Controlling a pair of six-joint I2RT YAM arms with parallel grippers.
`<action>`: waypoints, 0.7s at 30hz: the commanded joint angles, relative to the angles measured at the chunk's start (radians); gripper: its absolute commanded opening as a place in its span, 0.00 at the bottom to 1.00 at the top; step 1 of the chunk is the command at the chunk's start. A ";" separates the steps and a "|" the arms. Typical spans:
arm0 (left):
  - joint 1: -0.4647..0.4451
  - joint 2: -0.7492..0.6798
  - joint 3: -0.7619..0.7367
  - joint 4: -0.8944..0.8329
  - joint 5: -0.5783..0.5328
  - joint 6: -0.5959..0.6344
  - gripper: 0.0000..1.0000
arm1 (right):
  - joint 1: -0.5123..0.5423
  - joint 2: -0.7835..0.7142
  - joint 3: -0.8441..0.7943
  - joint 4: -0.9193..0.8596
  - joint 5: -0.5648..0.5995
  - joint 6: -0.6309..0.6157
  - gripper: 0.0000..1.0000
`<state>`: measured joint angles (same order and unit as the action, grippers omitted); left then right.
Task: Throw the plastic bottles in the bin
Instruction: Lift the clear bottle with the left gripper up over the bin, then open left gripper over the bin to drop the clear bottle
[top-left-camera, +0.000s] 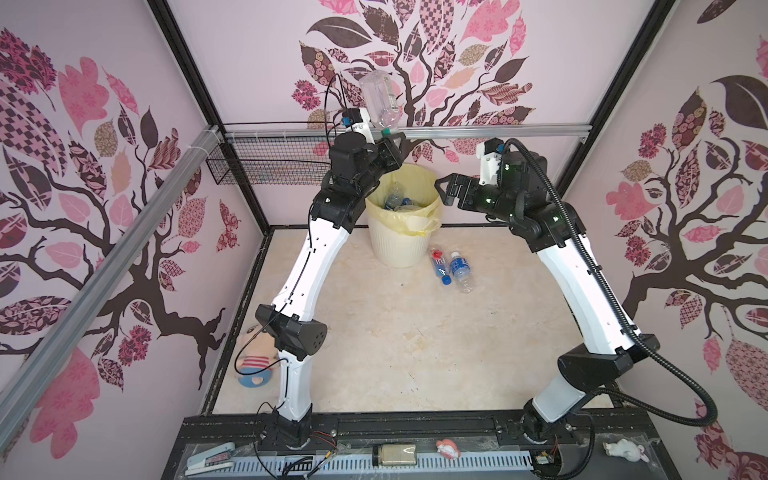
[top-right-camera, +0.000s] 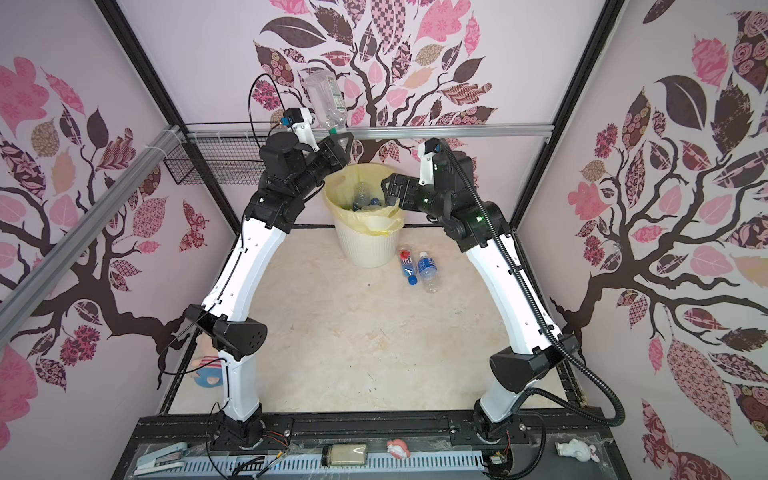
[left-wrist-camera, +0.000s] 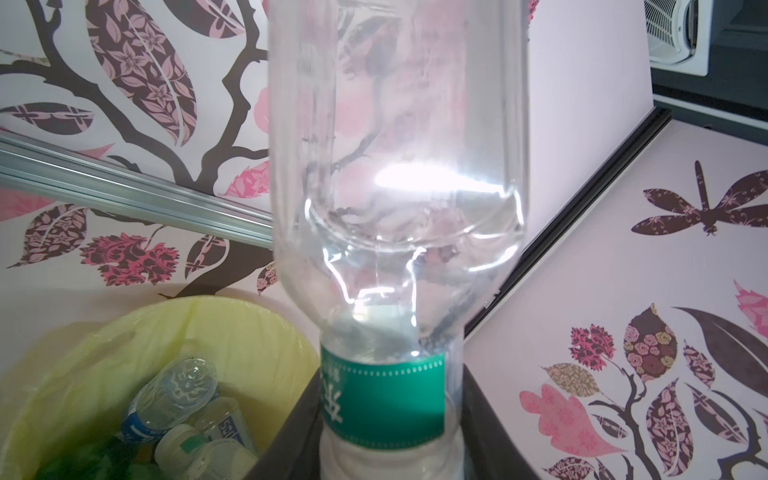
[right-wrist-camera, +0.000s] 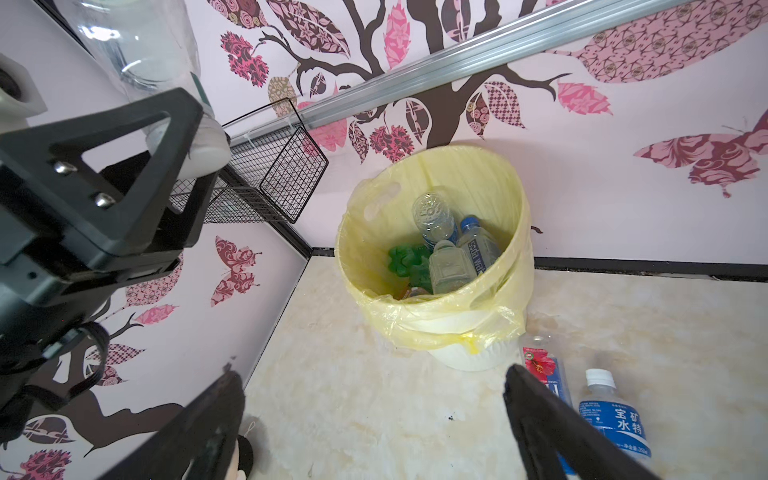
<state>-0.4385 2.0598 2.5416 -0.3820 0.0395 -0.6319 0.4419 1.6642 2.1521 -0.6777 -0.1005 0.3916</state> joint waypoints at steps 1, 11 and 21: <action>0.000 0.128 0.034 0.018 0.060 -0.120 0.35 | -0.005 0.006 -0.001 -0.017 0.025 -0.010 1.00; -0.004 0.147 0.024 -0.073 0.131 -0.181 0.86 | -0.029 0.011 -0.009 -0.016 0.018 -0.005 1.00; -0.009 0.054 -0.005 -0.115 0.142 -0.172 0.97 | -0.029 0.031 -0.008 -0.019 0.024 0.010 1.00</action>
<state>-0.4404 2.1567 2.5633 -0.5091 0.1688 -0.8108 0.4152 1.6665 2.1387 -0.6815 -0.0891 0.3931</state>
